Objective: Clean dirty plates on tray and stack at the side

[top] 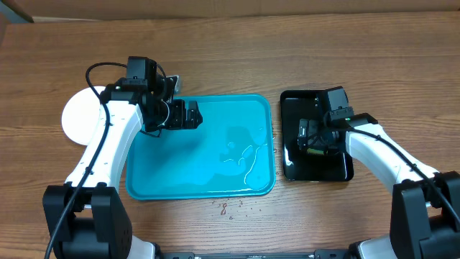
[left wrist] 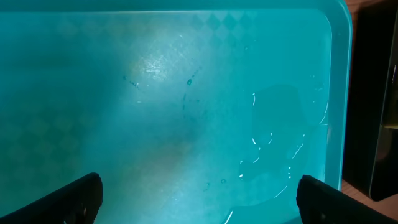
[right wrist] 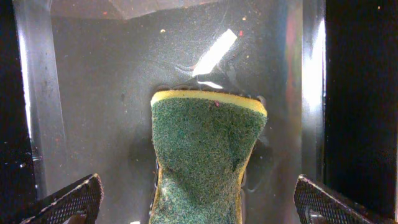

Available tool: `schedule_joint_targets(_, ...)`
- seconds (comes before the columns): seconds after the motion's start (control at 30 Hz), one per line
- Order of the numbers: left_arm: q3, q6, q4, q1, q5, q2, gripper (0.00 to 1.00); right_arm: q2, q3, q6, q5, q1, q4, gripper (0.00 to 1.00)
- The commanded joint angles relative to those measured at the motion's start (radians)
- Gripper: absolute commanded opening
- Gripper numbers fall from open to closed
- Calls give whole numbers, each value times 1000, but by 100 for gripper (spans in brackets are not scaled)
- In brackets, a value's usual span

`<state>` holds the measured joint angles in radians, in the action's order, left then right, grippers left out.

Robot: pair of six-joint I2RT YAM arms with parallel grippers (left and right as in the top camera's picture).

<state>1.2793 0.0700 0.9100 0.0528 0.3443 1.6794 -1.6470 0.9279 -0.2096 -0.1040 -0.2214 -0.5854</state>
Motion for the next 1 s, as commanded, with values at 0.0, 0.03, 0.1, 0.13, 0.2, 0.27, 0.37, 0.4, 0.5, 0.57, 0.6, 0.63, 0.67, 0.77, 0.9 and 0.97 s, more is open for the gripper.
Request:
schedule_joint_targets(0.0, 15, -26, 1, 3, -15, -17, 100, 2, -6, -3, -3, 4, 5, 100)
schedule_joint_targets(0.03, 15, -26, 0, 3, -15, -17, 100, 2, -6, -3, -3, 4, 6, 100)
schedule_joint_targets(0.1, 15, -26, 1, 3, -15, -17, 100, 2, -7, -3, -3, 4, 5, 100)
schedule_joint_targets(0.13, 15, -26, 0, 3, -15, -17, 100, 7, -7, -3, -3, 4, 6, 100)
schedule_joint_targets(0.2, 15, -26, 1, 3, -15, -17, 100, 23, -7, -3, -3, 2, 6, 100)
schedule_joint_targets(0.27, 15, -26, 1, 3, -15, -17, 100, 51, -7, -3, -3, -1, 5, 100)
schedule_joint_targets(0.37, 15, -26, 1, 3, -15, -17, 100, 139, -7, -3, -3, -8, 5, 100)
schedule_joint_targets(0.4, 15, -26, 1, 3, -15, -17, 100, 179, -7, -3, -3, -11, 5, 100)
schedule_joint_targets(0.5, 15, -26, 0, 3, -15, -17, 100, 325, -7, -3, -3, -13, 5, 100)
schedule_joint_targets(0.57, 15, -26, 1, 3, -15, -17, 100, 428, -7, -3, -3, -13, 5, 100)
schedule_joint_targets(0.6, 15, -26, 1, 3, -15, -17, 100, 490, -7, -3, -3, -13, 5, 100)
schedule_joint_targets(0.63, 15, -26, 1, 3, -15, -17, 100, 542, -7, -3, -3, -13, 5, 100)
schedule_joint_targets(0.67, 15, -26, 1, 3, -15, -17, 100, 602, -7, -3, -3, -13, 5, 100)
schedule_joint_targets(0.77, 15, -26, 0, 3, -15, -17, 100, 773, -7, -3, -3, -13, 5, 100)
schedule_joint_targets(0.9, 15, -26, 1, 3, -15, -17, 100, 991, -7, -3, -3, -13, 5, 100)
schedule_joint_targets(0.97, 15, -26, 1, 3, -15, -17, 100, 1089, -7, -3, -3, -13, 5, 100)
